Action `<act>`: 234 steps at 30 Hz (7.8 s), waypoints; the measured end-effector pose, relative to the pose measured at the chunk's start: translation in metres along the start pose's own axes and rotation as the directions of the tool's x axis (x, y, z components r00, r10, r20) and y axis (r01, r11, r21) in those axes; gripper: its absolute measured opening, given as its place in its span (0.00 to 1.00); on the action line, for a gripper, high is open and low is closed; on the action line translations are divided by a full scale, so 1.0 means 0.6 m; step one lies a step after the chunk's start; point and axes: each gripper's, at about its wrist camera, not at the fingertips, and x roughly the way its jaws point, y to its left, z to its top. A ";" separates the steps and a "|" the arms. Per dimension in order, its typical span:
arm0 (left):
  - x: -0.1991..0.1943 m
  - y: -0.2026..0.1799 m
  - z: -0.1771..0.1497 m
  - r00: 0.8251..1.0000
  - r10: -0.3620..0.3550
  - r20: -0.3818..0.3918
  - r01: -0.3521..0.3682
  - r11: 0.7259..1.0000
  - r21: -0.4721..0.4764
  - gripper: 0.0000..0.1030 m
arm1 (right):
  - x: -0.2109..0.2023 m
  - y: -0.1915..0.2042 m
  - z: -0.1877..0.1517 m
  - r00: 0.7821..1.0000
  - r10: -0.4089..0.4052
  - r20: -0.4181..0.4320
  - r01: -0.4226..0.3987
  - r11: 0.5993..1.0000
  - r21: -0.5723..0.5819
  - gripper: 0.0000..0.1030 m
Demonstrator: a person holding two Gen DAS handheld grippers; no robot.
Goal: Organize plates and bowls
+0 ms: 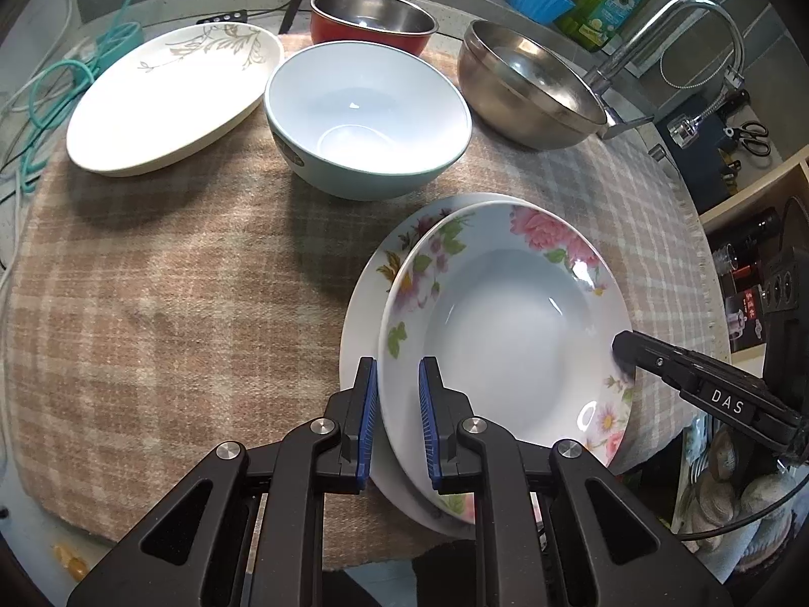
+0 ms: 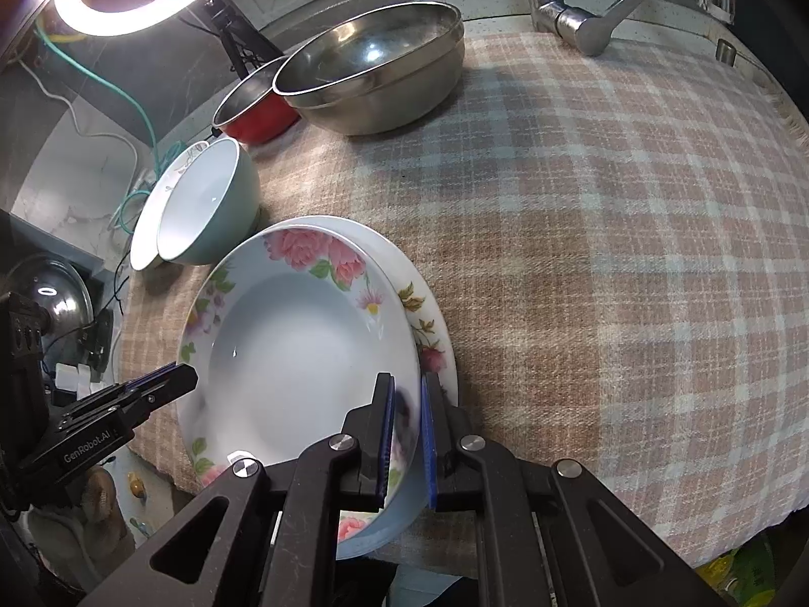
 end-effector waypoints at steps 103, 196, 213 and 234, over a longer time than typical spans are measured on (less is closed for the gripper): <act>-0.014 0.410 0.269 0.999 0.009 0.039 -0.002 0.985 -0.170 0.12 | 0.257 0.359 0.345 0.983 0.013 -0.186 -0.047 0.982 -0.180 0.16; -0.110 0.062 0.061 0.996 -0.045 0.078 0.048 0.998 -0.028 0.06 | -0.060 0.062 0.108 0.991 0.121 -0.059 -0.121 0.993 0.009 0.04; -0.058 0.012 0.031 0.999 -0.052 -0.008 0.052 0.998 0.018 0.06 | -0.041 -0.014 0.048 0.992 0.082 -0.093 -0.075 0.994 0.082 0.04; -0.017 0.005 0.024 0.998 -0.022 -0.053 0.023 1.000 0.014 0.06 | -0.011 -0.024 0.029 0.991 0.069 -0.113 -0.059 0.994 0.094 0.04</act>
